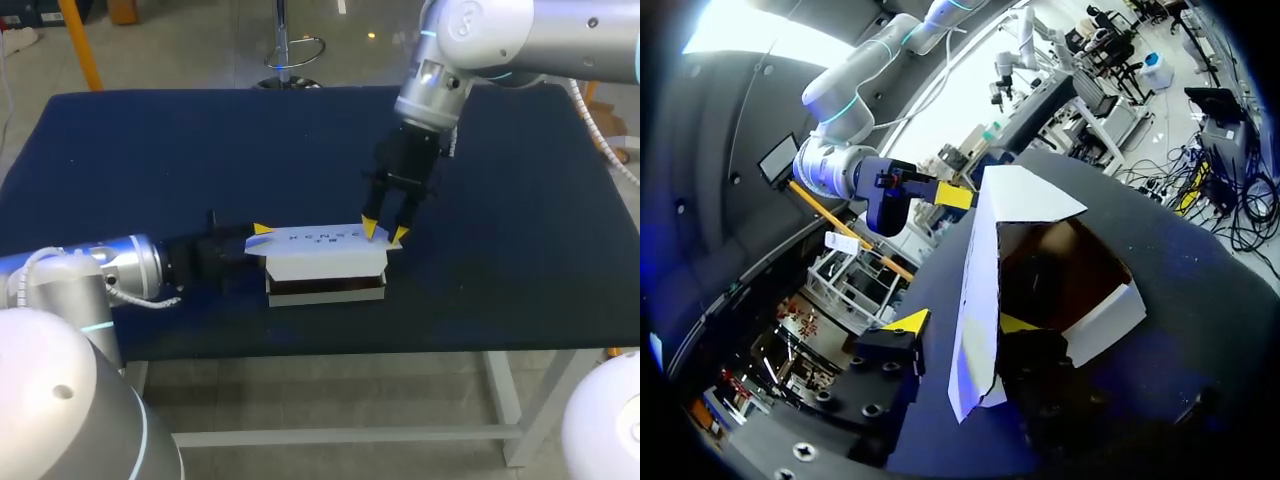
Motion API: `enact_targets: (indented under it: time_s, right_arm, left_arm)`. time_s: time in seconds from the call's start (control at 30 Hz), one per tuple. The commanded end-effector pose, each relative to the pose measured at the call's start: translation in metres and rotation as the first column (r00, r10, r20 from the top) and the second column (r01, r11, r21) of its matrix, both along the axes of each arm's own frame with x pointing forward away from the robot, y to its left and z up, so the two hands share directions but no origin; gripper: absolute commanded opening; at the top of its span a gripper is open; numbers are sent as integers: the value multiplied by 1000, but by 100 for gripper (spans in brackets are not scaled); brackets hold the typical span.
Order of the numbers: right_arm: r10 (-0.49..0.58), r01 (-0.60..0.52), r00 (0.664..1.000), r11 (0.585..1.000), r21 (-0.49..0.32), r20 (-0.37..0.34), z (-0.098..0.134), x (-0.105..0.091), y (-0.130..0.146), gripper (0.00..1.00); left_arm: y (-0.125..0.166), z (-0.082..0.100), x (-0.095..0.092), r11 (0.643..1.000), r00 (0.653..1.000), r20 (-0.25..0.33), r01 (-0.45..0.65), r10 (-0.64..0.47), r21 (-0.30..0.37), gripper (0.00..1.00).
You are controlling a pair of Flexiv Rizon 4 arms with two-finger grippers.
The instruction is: Assemble the packaging by folding the flat box into shape, placing the metal phone stand inside, and closing the box properly
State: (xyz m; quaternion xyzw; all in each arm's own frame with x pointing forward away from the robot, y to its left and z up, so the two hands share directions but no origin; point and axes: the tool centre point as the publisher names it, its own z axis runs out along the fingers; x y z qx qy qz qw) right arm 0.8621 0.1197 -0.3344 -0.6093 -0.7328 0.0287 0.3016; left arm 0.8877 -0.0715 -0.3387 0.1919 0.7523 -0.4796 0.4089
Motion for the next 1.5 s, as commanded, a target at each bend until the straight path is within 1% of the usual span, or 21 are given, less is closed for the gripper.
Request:
enact_targets:
  time_s: [0.03,0.2,0.3,0.33,0.47,0.5,0.53,0.57,0.6,0.63,0.67,0.7,0.73,0.77,0.8,0.83,0.87,1.3,1.4,1.43,1.5]
  right_arm:
    - [-1,1,1000,1000,2,5,-1,-1,0,48]
    - [-3,3,1000,1000,4,12,-2,-1,0,48]
    - [-5,4,1000,1000,7,15,-3,-2,0,48]
    - [-5,5,1000,1000,8,16,-3,-2,0,48]
    - [-6,6,1000,1000,9,20,-4,-3,1,48]
    - [-7,6,1000,1000,10,21,-5,-3,1,47]
    - [-8,7,1000,1000,9,23,-6,-3,1,48]
    - [-8,8,1000,1000,9,24,-6,-3,1,48]
    - [-9,9,1000,1000,9,25,-6,-4,0,48]
    - [-11,10,1000,1000,9,26,-7,-4,0,48]
    - [-13,13,1000,1000,9,28,-7,-4,0,47]
    - [-14,13,999,1000,9,29,-7,-4,0,47]
    - [-15,15,999,1000,9,31,-7,-5,0,47]
    - [-17,16,999,1000,8,33,-7,-5,0,47]
    - [-17,17,999,1000,7,34,-7,-5,0,47]
    - [-18,18,999,1000,6,35,-7,-5,-1,47]
    - [-19,18,999,1000,6,35,-7,-5,-1,47]
    - [-31,31,999,999,9,44,-8,-6,-4,45]
    - [-37,37,998,999,13,45,-10,-6,-5,44]
    - [-39,38,998,999,14,44,-11,-6,-5,44]
    - [-41,40,998,999,13,43,-12,-6,-5,44]
  left_arm:
    - [14,5,-13,1000,1000,-6,-6,6,4,45]
    - [36,9,-26,998,999,-22,-29,30,54,45]
    - [48,14,-33,996,998,-50,-25,30,89,47]
    - [52,16,-35,995,997,-69,-8,15,100,47]
    - [64,27,-40,991,989,-147,-2,21,134,50]
    - [66,30,-42,987,984,-177,6,22,160,55]
    - [67,32,-43,984,983,-179,-7,39,177,61]
    - [67,35,-44,982,978,-202,-7,46,191,67]
    - [68,37,-44,968,971,-232,3,57,250,73]
    - [68,39,-45,966,971,-224,-18,78,257,87]
    - [69,43,-44,960,961,-257,-23,98,280,100]
    - [69,44,-44,953,955,-279,-13,101,303,100]
    - [71,46,-45,931,935,-329,-4,133,365,100]
    - [71,47,-43,912,924,-342,-20,173,410,100]
    - [72,49,-42,903,917,-341,-44,206,428,100]
    - [73,52,-41,887,908,-325,-95,263,452,100]
    - [73,55,-39,859,896,-285,-175,342,482,100]
    - [73,55,-39,859,896,-285,-175,342,482,100]
    - [61,60,-33,859,829,-383,-205,407,469,100]
    - [58,64,-32,859,798,-426,-211,426,466,100]
    - [52,72,-29,837,706,-496,-262,506,481,100]
